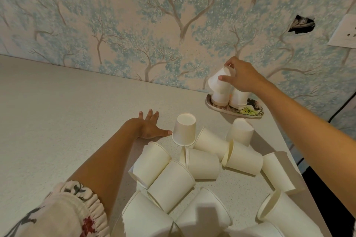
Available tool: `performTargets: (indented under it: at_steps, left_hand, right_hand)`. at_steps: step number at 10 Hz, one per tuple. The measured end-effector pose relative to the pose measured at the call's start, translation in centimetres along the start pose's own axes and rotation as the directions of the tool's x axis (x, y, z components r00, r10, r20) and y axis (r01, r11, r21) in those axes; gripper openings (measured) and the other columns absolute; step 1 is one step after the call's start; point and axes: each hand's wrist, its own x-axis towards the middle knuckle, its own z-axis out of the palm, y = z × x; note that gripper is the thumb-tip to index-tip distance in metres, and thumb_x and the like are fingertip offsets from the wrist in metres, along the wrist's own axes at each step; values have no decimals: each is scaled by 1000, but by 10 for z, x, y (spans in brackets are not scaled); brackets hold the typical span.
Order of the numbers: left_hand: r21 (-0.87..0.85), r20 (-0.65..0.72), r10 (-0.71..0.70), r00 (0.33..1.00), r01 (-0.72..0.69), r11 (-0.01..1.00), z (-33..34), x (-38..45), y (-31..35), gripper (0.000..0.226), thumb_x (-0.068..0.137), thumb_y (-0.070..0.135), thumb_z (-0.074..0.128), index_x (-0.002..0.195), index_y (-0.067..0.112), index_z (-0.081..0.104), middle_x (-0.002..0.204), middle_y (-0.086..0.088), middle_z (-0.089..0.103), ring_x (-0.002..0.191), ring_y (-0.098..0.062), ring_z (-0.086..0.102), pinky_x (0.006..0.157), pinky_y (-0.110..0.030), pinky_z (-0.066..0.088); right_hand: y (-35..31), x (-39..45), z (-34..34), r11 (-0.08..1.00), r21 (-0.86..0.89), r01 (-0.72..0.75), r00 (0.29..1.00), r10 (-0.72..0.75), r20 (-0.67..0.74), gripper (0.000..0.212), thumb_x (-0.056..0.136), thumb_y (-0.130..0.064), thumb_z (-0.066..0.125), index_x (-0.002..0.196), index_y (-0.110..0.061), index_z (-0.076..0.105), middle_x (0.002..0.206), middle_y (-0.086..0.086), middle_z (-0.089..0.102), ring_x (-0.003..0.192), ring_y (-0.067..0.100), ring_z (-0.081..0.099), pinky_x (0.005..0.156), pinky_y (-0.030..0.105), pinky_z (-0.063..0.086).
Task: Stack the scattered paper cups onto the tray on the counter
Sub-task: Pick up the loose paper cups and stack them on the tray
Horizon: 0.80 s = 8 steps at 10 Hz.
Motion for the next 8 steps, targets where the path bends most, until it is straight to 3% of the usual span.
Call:
performTargets:
  at_steps: [1, 6, 8]
  left_hand:
    - [-7, -4, 2, 1000, -2, 1000, 0, 0, 0, 105, 84, 75, 42, 155, 21, -13, 161, -4, -24, 146, -37, -22, 117, -56, -1]
    - [1, -1, 0, 1000, 0, 1000, 0, 2, -2, 106, 83, 77, 41, 155, 22, -14, 161, -4, -25, 146, -36, -22, 117, -55, -2]
    - [5, 7, -2, 1000, 2, 1000, 0, 2, -1, 106, 83, 77, 41, 155, 22, -15, 161, -4, -25, 146, -37, -23, 117, -56, -2]
  right_hand:
    - [9, 15, 1, 998, -37, -59, 992, 54, -115, 56, 91, -33, 68, 136, -11, 45, 137, 16, 49, 123, 33, 48, 96, 40, 41]
    - [28, 29, 30, 985, -118, -127, 990, 120, -69, 57, 92, -30, 68, 139, -9, 43, 138, 20, 44, 125, 38, 46, 99, 43, 40]
    - [9, 17, 20, 999, -16, -29, 994, 27, -102, 52, 90, -32, 69, 133, -11, 51, 136, 15, 50, 124, 31, 49, 100, 40, 40]
